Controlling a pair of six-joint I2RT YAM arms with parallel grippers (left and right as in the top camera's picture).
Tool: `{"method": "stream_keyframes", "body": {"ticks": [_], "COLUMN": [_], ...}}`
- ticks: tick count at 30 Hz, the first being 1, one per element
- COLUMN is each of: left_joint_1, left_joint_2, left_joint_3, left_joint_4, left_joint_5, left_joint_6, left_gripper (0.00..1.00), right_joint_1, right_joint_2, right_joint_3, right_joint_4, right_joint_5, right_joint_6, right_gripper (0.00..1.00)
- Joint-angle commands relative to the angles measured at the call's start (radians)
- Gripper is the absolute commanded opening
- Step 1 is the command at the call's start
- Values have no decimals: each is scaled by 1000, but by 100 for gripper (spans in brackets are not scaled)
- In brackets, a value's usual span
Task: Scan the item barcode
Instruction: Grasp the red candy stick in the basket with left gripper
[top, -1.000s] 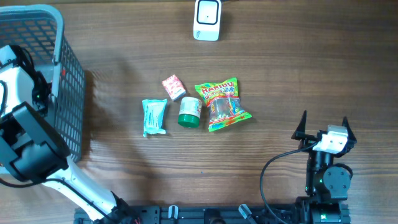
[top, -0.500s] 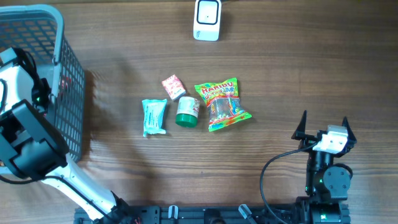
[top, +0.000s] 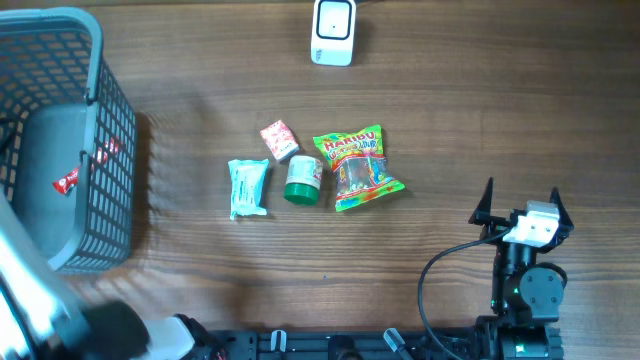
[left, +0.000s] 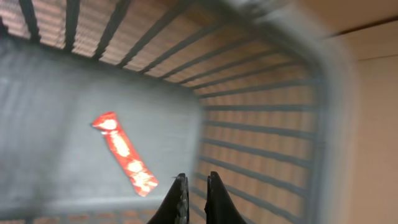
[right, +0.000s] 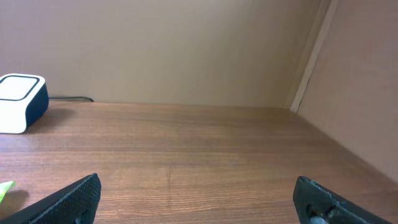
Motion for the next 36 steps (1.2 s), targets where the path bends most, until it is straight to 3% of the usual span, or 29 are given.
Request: {"method": "stream_keyframes", "body": {"ticks": [1,2,3,5,8,12,18,20,21,36], "left_joint_1": [5,5,4,4,5,-3,-17,-23,-30,-45], "left_joint_2": [-77,-75,-63,-22,90,256,426,455,482,649], "left_joint_3": [3,3,2,1,0,0,0,0,0,-21], "left_joint_4": [-16,-23,-34,-66,-74,-70,-44,-45,-48,-76], "left_joint_5": [-43,-45,-45,-46,-42,-26,100,99,96,96], "left_joint_6": [33,33,33,32,18,13,6,-11,-35,-61], "left_gripper": [41,68,87,100,99,88,84,87,100,100], "right_joint_1": [5,5,5,5,5,5,5,5,5,5], "right_joint_2": [0,0,0,0,0,0,0,0,0,0], "right_joint_3": [-1,-1,-1,-1,-1,-1,-1,-1,-1,-1], "right_joint_4": [3,3,3,3,3,3,3,3,3,3], "right_joint_5": [-12,-12,-12,-12,-12,-12,-12,-12,-12,-12], "right_joint_6": [-6,-6,-6,-6,-7,-6,-6,-6,-6,-7], "right_gripper": [100,100,100,100,100,100,100,100,100,100]}}
